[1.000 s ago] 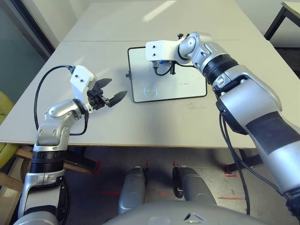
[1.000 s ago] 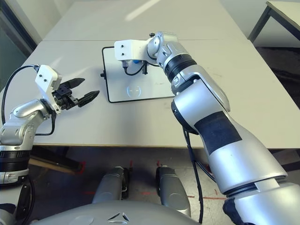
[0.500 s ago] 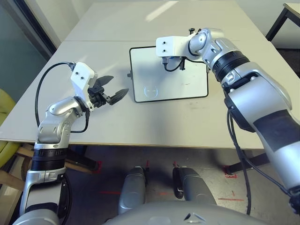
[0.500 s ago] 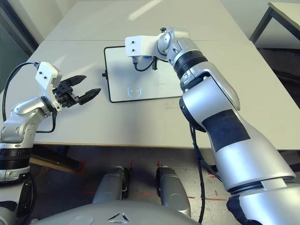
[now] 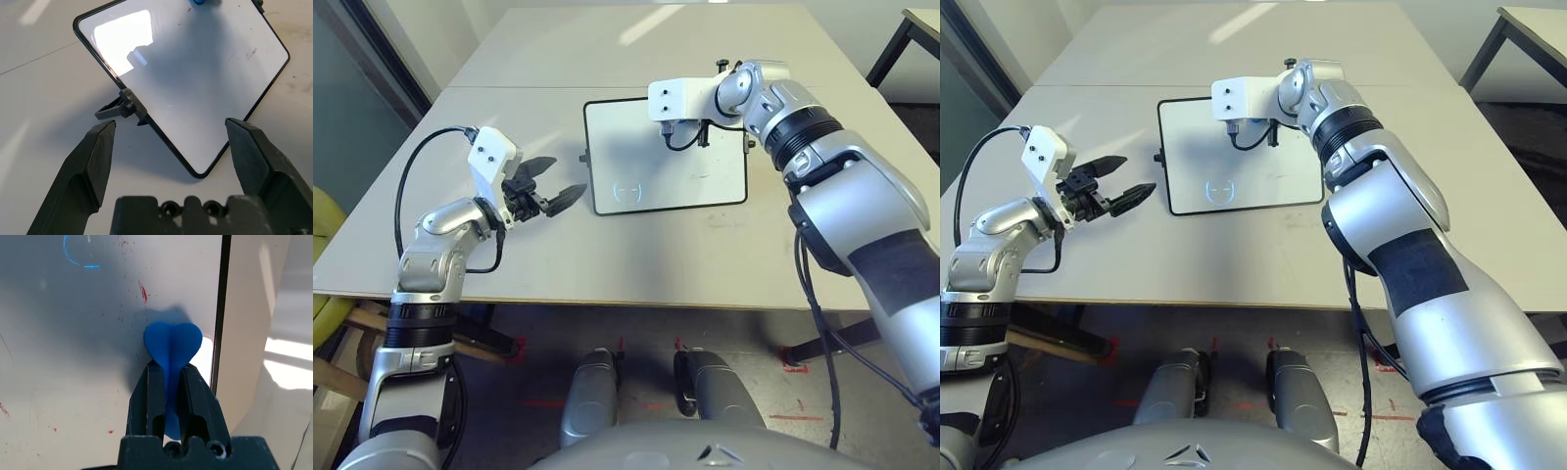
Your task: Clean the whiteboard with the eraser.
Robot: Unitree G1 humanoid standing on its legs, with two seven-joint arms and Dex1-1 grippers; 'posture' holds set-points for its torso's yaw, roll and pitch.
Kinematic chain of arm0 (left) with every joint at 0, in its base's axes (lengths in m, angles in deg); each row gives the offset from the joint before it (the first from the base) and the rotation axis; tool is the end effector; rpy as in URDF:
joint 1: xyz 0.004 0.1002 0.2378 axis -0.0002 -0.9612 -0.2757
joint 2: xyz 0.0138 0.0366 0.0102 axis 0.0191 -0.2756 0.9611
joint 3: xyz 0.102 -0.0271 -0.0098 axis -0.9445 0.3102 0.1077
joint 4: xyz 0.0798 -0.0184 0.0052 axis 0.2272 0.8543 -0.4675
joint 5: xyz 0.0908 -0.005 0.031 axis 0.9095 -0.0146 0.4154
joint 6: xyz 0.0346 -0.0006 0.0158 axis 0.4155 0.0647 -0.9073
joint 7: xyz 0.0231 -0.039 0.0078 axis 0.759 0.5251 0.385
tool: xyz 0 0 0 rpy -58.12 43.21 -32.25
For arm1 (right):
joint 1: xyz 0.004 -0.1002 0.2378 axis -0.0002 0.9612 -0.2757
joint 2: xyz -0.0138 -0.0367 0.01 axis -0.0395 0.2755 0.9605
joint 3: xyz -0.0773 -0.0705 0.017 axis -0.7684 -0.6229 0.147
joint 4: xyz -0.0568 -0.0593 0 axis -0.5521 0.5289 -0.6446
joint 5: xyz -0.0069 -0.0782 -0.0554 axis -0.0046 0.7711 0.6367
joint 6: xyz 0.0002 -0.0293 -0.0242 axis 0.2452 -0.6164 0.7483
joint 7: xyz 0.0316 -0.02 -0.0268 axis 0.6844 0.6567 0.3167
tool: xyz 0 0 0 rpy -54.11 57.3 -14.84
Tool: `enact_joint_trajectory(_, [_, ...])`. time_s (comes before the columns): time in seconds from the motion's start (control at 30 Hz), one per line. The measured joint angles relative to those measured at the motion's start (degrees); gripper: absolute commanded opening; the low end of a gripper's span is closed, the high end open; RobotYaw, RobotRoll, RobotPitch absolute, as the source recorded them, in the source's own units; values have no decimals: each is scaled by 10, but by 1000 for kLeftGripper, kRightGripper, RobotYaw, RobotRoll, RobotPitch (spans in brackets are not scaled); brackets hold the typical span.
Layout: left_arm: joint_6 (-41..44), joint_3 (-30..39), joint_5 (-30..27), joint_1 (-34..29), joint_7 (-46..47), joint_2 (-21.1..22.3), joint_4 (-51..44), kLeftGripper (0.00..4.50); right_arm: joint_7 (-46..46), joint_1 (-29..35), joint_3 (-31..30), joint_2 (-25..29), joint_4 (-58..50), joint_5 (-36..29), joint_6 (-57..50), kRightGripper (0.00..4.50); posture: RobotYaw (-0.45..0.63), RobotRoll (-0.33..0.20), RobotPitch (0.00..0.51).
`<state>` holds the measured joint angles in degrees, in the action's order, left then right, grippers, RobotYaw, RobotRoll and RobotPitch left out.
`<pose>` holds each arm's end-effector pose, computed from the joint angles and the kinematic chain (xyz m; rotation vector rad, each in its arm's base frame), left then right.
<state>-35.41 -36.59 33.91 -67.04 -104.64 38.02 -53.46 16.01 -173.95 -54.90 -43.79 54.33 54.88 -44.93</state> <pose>0.2598 0.2597 0.1530 0.1975 0.0592 -0.7166 0.3814 -0.0936 0.2540 -1.3934 0.2841 0.7043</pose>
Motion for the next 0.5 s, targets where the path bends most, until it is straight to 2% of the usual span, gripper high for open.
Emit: enact_joint_trajectory(0.5, [2,4,0,-22,5,1,-9,4500,-17,0,7,-34,0,-8,-5,159,117,0,79])
